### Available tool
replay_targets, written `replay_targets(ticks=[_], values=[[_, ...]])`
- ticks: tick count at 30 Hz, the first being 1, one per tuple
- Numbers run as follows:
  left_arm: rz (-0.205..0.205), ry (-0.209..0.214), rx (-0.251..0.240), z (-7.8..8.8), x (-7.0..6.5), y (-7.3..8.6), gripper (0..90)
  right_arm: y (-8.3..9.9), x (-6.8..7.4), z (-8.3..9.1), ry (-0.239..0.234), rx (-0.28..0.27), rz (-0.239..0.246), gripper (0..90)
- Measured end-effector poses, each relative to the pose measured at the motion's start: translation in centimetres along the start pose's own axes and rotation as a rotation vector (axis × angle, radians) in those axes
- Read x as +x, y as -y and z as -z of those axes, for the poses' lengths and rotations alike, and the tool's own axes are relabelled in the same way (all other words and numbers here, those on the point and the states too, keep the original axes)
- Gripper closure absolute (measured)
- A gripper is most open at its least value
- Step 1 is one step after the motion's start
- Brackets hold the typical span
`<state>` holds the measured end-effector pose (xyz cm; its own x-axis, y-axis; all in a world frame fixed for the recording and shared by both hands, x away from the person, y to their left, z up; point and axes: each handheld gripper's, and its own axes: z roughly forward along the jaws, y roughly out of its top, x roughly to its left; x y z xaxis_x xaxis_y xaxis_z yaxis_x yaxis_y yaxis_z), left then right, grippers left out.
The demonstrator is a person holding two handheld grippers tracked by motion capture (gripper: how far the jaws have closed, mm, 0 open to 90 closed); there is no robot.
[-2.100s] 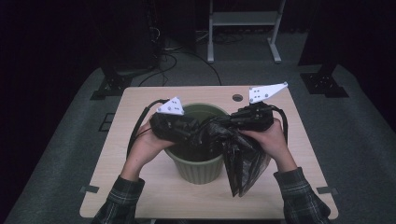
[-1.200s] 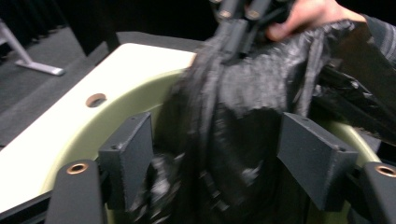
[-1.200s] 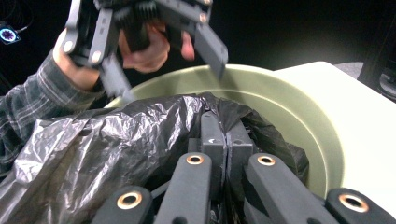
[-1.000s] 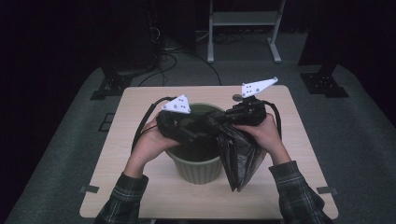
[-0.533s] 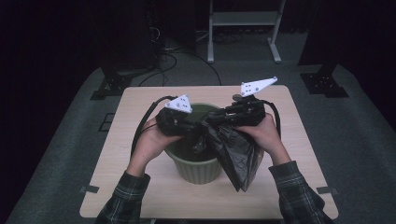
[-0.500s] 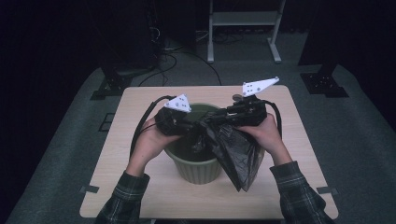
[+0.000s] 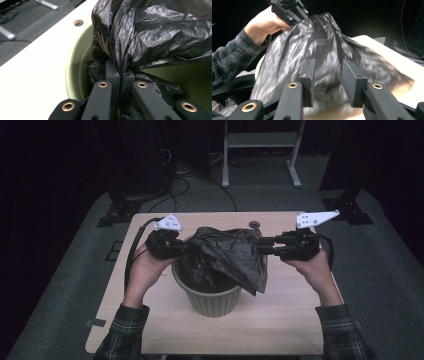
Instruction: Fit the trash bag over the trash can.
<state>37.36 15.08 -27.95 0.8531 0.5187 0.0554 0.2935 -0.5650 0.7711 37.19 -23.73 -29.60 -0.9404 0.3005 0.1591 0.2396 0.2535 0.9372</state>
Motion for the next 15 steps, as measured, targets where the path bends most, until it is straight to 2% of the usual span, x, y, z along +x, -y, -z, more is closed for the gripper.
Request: replay_targets(ticks=[4, 7, 9, 15], values=[[0.009, -0.003, 0.002, -0.2, 0.1, 0.2, 88.0, 1.1, 0.1, 1.2, 0.027, 0.011, -0.011, 62.5], [0.013, -0.005, 0.002, -0.3, 0.1, 0.4, 87.7, 2.2, 0.4, 1.7, 0.027, 0.019, -0.022, 62.4], [0.030, -0.015, 0.002, -0.4, 0.2, 0.5, 87.7, 2.7, 0.6, 1.9, 0.025, 0.021, -0.026, 62.2], [0.026, -0.011, 0.005, -0.4, 0.1, 0.4, 87.2, 3.6, 0.9, 2.2, 0.003, 0.013, -0.040, 61.0]])
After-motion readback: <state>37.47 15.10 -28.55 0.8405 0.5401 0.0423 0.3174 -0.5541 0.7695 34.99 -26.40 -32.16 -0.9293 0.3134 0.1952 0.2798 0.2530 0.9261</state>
